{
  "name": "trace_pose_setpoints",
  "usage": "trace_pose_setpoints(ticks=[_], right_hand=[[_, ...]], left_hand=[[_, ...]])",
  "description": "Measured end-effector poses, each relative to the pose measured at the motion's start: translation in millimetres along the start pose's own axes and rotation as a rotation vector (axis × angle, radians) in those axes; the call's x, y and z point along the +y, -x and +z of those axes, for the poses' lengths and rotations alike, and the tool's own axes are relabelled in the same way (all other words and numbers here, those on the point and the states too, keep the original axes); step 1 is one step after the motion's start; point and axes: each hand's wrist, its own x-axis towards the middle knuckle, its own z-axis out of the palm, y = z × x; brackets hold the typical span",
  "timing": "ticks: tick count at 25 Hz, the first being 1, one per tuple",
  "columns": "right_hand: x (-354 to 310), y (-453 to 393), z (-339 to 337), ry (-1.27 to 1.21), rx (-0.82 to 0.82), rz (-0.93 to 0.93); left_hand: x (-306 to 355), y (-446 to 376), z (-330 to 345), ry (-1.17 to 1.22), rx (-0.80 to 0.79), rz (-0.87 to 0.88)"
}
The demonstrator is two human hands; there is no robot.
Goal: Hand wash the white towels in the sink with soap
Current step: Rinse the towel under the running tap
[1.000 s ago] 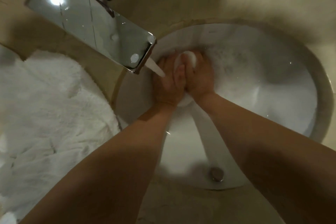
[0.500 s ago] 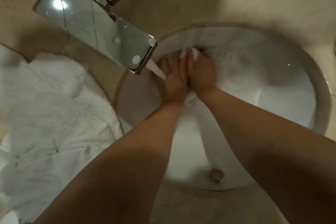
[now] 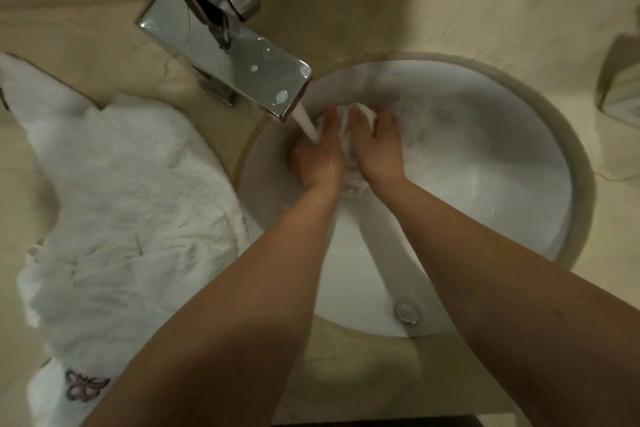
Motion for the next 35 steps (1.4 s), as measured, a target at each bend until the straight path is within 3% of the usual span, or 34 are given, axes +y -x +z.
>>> trace_pose_setpoints(ticks=[2,7,13,15,17,19,21,24,27,31,35], right_hand=[[-5,3,2,-0.101,-0.004,-0.025],[-24,1,-2,-0.155,0.006,-0.049],[-20,-11,-24,0.108,-0.169,-0.032],[-16,-9,-20,0.226,-0.236,-0.138],[-1,4,-4,0.234,-0.268,-0.253],[14,18,7,0.155,-0.191,-0.263],[29,25,13,0.104,-0.073,-0.265],[35,33,22,0.06,0.025,-0.227],[36,30,30,-0.002,0.072,-0.115],[34,13,32,0.159,0.123,-0.135],[44,-10,30,0.446,0.118,-0.178]], left_hand=[[1,7,-6,0.01,0.06,0.157],[-6,26,-17,0.144,0.062,0.204],[-32,13,-34,0.03,-0.056,0.361],[-37,12,-32,0.03,-0.09,0.393],[-37,11,-28,0.011,-0.019,0.396],[-39,7,-25,-0.016,0.01,0.33],[-39,6,-26,-0.01,-0.074,0.291],[-36,4,-21,0.063,-0.165,0.284],[-36,0,-15,-0.015,-0.174,0.35],[-47,-14,-6,-0.199,-0.113,0.353],[-44,-19,2,0.044,-0.009,0.294]])
